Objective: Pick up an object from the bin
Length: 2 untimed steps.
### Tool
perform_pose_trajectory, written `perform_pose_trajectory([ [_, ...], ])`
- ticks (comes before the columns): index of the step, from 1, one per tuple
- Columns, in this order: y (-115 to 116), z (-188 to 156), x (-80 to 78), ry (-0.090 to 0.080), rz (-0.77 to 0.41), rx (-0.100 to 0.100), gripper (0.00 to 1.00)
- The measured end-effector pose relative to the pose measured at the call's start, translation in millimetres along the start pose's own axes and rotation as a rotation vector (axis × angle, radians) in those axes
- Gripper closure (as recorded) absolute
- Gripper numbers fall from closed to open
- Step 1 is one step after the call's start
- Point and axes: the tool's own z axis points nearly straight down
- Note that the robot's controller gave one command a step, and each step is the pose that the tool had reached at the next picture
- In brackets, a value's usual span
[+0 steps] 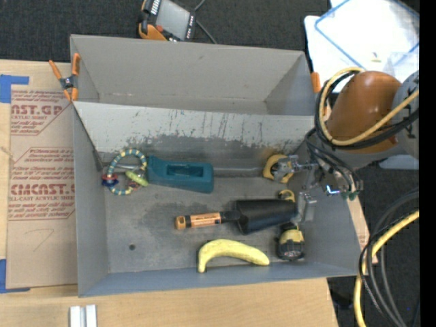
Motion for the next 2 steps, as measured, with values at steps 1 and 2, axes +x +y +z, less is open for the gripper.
perform_pose_trajectory([
  [1,31,1,24.7,-0.008,-0.140,0.005,0.00],
  [2,-5,79,-1.5,-0.002,-0.097,-0.002,1.00],
])
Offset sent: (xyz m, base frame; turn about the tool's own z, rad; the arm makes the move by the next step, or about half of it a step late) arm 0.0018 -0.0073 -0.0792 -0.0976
